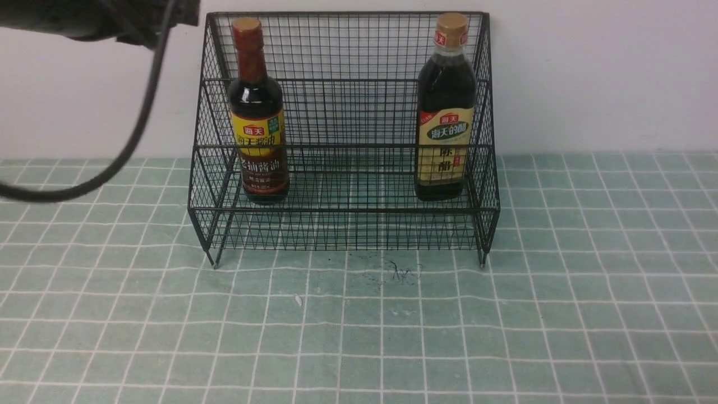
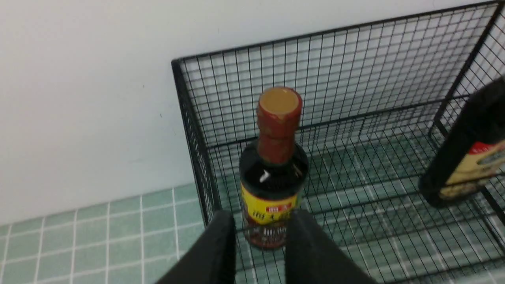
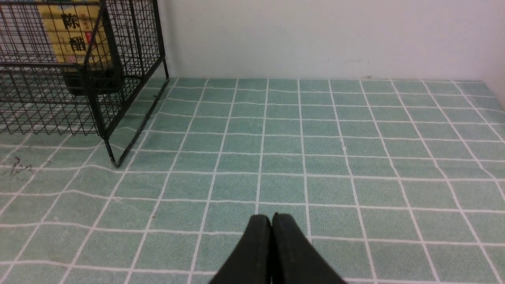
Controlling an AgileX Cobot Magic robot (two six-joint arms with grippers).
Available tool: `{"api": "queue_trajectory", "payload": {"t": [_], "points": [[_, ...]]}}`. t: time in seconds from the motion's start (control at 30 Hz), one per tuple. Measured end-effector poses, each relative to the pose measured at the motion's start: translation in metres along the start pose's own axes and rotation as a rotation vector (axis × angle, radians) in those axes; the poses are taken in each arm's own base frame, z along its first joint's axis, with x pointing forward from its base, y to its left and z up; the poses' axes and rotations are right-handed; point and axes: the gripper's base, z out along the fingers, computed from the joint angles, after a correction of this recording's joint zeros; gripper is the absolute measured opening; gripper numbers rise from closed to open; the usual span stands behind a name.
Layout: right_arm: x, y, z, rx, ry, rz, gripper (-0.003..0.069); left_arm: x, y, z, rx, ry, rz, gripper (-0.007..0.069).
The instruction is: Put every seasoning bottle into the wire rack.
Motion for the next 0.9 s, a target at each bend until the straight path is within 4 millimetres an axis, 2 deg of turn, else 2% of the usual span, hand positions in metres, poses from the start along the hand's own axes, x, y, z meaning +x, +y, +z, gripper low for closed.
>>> {"api": "queue_trajectory", "payload": {"t": [0.07, 0.13, 0.27, 0.3, 0.37, 0.4, 0.47, 0.57, 0.6, 0.63, 0.67, 0.73, 0.9], "points": [[0.000, 0.000, 0.000, 0.000, 0.000, 0.000, -0.0010, 0.003, 0.001, -0.027, 0.008, 0.022, -0.017, 0.0037], [0.000, 0.000, 0.000, 0.000, 0.000, 0.000, -0.0010, 0.008, 0.001, -0.051, 0.023, 0.044, -0.035, 0.0008], [0.000, 0.000, 0.000, 0.000, 0.000, 0.000, -0.0010, 0.019, -0.002, -0.104, 0.094, 0.049, -0.073, -0.0006], [0.000, 0.000, 0.000, 0.000, 0.000, 0.000, -0.0010, 0.019, -0.003, -0.104, 0.098, 0.049, -0.076, -0.0006], [0.000, 0.000, 0.000, 0.000, 0.000, 0.000, -0.0010, 0.027, -0.006, -0.134, 0.159, 0.037, -0.083, -0.0006], [0.000, 0.000, 0.000, 0.000, 0.000, 0.000, -0.0010, 0.028, -0.007, -0.139, 0.169, 0.034, -0.082, -0.0006], [0.000, 0.000, 0.000, 0.000, 0.000, 0.000, -0.0010, 0.036, -0.011, -0.167, 0.230, -0.002, -0.076, -0.0006], [0.000, 0.000, 0.000, 0.000, 0.000, 0.000, -0.0010, 0.040, -0.013, -0.186, 0.277, -0.038, -0.081, -0.0006], [0.000, 0.000, 0.000, 0.000, 0.000, -0.001, -0.0010, 0.046, -0.016, -0.204, 0.318, -0.073, -0.089, -0.0006], [0.000, 0.000, 0.000, 0.000, 0.000, -0.001, -0.0010, 0.046, -0.016, -0.206, 0.328, -0.079, -0.091, -0.0006], [0.000, 0.000, 0.000, 0.000, 0.000, -0.005, -0.0010, 0.050, -0.018, -0.220, 0.368, -0.114, -0.099, -0.0006], [0.000, 0.000, 0.000, 0.000, 0.000, -0.008, -0.0010, 0.055, -0.021, -0.232, 0.408, -0.140, -0.106, -0.0006], [0.000, 0.000, 0.000, 0.000, 0.000, -0.008, -0.0010, 0.060, -0.023, -0.246, 0.441, -0.181, -0.074, -0.0006]]}}
